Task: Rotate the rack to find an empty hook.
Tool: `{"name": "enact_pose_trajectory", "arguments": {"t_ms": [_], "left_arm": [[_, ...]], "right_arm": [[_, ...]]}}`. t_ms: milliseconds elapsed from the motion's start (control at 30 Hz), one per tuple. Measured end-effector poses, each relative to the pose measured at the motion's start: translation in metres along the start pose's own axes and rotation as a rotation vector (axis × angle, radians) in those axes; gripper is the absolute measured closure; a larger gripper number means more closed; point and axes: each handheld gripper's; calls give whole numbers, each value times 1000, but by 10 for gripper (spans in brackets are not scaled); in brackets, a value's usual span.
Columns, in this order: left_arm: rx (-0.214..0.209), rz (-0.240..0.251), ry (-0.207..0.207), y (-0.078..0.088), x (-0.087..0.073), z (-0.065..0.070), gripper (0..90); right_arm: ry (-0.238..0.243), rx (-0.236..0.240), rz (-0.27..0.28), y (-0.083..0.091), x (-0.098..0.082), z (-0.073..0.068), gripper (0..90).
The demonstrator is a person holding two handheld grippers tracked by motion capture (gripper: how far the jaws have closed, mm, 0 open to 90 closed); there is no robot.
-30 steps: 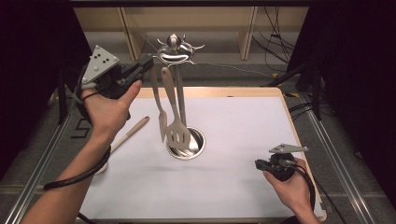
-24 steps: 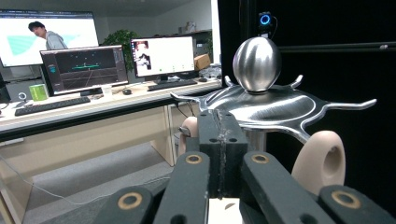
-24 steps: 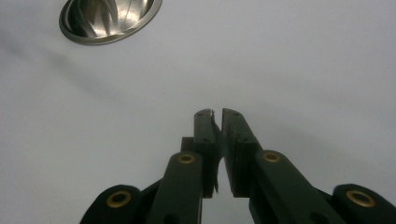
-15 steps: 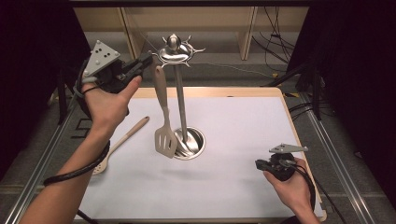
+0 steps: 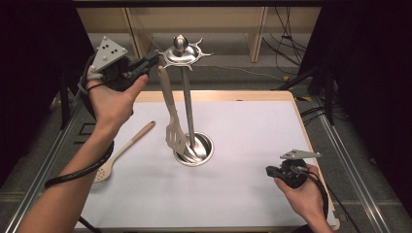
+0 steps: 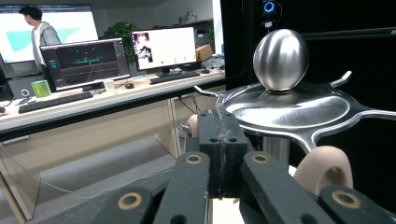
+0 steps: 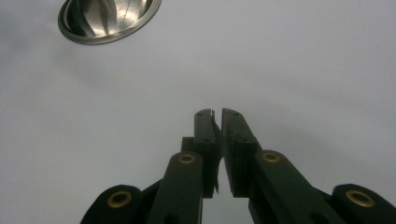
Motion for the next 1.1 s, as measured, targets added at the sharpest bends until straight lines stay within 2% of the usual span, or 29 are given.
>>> {"name": "enact_pose_trajectory", "arguments": {"t_ms": [200,233,267,333,467,567,700,733,900,967,1067,1100], "left_arm": [[0,-6,-8,-1,0,0,896],[-1,-6,-7,-1,0,0,896],[0,-6,-6,-1,0,0,896],[-1,-6,-6,-1,-1,0,896],[-5,-6,-10,1,-3,1,895],[-5,-9,-2,3,-6,-1,891],[1,0,7,7,-8,-3,887],[0,4,10,13,-9,-3,887],[-8,20,25,27,-10,-2,891],[-19,29,26,39,-8,1,892],[-28,33,27,45,-8,3,894],[-43,36,33,53,-8,7,894]], "right_arm": [[0,-5,-1,0,0,0,852],[14,-9,2,0,0,0,851],[-2,-5,-2,0,0,-1,851],[0,-7,-3,0,0,-1,851],[17,-17,-6,0,-1,0,851],[-1,6,-2,0,0,-2,851],[1,2,2,1,0,-2,851],[6,-8,7,2,0,-3,851],[4,-1,6,1,0,-3,851],[-1,3,5,1,0,-4,851],[-2,-4,0,2,0,-5,851],[1,-8,4,2,0,-6,852]]}}
Point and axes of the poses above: each handheld gripper's, and its own axes: y roughly backward along the jaws, x roughly out of its top, z roughly to its right, and after that the axes turned 14 degrees about x, right-handed
